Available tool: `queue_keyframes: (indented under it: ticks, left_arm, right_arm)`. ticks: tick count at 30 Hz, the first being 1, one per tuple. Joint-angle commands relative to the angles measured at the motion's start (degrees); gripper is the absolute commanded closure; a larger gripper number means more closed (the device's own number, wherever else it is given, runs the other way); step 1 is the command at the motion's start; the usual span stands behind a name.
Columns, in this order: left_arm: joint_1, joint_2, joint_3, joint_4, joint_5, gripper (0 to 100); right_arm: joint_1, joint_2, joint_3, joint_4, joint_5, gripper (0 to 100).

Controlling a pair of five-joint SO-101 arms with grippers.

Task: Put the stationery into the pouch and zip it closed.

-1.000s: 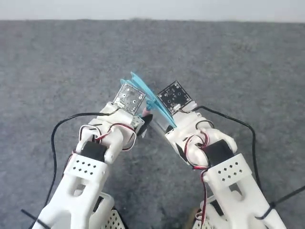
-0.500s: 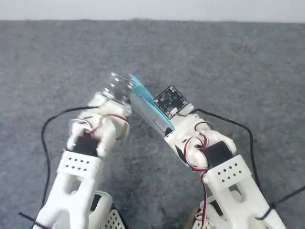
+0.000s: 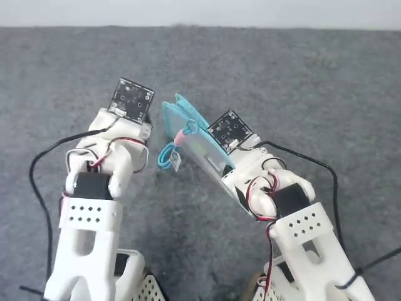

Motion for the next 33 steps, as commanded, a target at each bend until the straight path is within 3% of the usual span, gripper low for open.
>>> queue_keyframes:
  ticks: [1,9,12,18,24,29,33]
  left_arm:
    - [2.4,-0.4,1.6,3.2,-0.3,74]
    - [4.8,-0.4,9.6,-10.4,-0.3,85]
    - [10.5,-0.4,10.0,-10.3,0.8,86]
    - [14.9,-0.5,9.2,-10.3,12.8,86]
    - [15.0,-0.3,3.7,-0.2,9.8,89]
    - [17.6,0.0,4.7,1.6,8.9,76]
    - [20.7,-0.4,7.8,1.2,7.4,75]
  right_arm:
    - [1.5,0.4,2.9,2.7,1.5,99.2]
    - [1.5,-9.5,3.9,9.3,1.7,99.2]
    - [1.5,-14.8,7.6,8.7,3.0,99.2]
    - [6.8,-14.7,8.2,8.9,3.6,99.3]
    - [8.3,-8.5,6.0,8.7,3.7,99.3]
    - [8.2,-5.2,4.4,9.0,4.7,99.3]
    - [8.2,-4.1,2.3,11.3,8.6,99.3]
